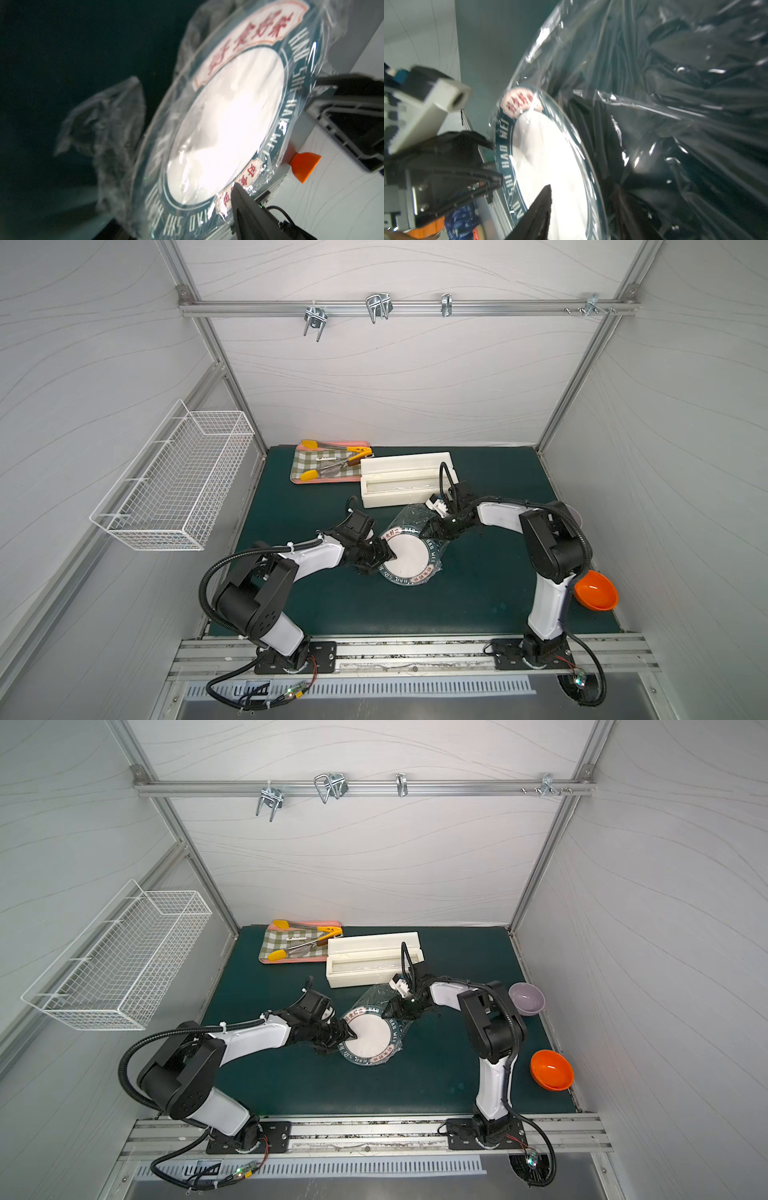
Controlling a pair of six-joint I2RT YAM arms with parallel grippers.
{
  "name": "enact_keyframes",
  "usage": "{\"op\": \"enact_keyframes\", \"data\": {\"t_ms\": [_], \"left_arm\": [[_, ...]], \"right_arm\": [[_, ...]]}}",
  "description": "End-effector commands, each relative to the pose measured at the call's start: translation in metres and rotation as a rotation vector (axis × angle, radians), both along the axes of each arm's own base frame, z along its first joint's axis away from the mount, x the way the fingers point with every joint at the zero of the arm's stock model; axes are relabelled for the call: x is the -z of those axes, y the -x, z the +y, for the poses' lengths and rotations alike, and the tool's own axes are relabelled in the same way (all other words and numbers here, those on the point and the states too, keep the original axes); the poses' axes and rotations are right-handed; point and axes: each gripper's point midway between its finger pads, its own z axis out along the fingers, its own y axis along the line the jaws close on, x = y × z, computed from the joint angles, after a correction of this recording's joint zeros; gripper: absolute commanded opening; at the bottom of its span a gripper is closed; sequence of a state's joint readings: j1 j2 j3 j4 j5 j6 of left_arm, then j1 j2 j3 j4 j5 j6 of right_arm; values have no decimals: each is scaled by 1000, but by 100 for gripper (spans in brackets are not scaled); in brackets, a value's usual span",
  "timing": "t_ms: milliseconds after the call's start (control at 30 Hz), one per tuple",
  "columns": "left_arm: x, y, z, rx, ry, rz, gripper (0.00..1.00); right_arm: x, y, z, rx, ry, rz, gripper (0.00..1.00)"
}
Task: Wrap the plate with plastic wrap
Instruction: Cover the plate with plastic wrap.
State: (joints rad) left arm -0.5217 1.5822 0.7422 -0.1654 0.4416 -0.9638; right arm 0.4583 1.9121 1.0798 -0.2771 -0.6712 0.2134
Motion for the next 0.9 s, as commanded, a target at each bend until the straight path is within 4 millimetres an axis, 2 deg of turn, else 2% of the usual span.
{"op": "enact_keyframes", "data": {"t_ms": [0, 100, 167, 267, 333, 400, 467, 567, 633, 733, 867], "left_arm": [[-9, -30, -8, -11, 37, -65, 63], [-9, -46, -2, -30, 52, -84, 62], [-5, -52, -4, -20, 65, -84, 62], [3, -56, -12, 5, 91, -72, 61], [10, -57, -6, 7, 65, -72, 61], [14, -61, 9, -10, 28, -84, 64], [16, -65, 24, -20, -9, -90, 67], [14, -66, 32, -2, -33, -100, 71], [13, -64, 34, 2, -42, -105, 73], [10, -58, 42, -14, -48, -110, 76], [4, -37, 61, -21, -81, -89, 77]], "right_arm": [[-8, 28, 3, -3, -57, 61, 49], [-4, 45, 0, 34, -99, 101, 49], [-6, 54, 5, 45, -141, 120, 49], [-7, 65, 19, 22, -167, 135, 50], [-5, 68, 20, 30, -154, 150, 51], [3, 66, 7, 72, -86, 139, 51], [6, 61, -16, 126, -22, 105, 53], [2, 59, -37, 137, 32, 83, 55], [-5, 57, -41, 121, 47, 50, 56], [-15, 51, -37, 107, 26, 30, 56], [-18, 41, -36, 122, 36, 15, 56]]}}
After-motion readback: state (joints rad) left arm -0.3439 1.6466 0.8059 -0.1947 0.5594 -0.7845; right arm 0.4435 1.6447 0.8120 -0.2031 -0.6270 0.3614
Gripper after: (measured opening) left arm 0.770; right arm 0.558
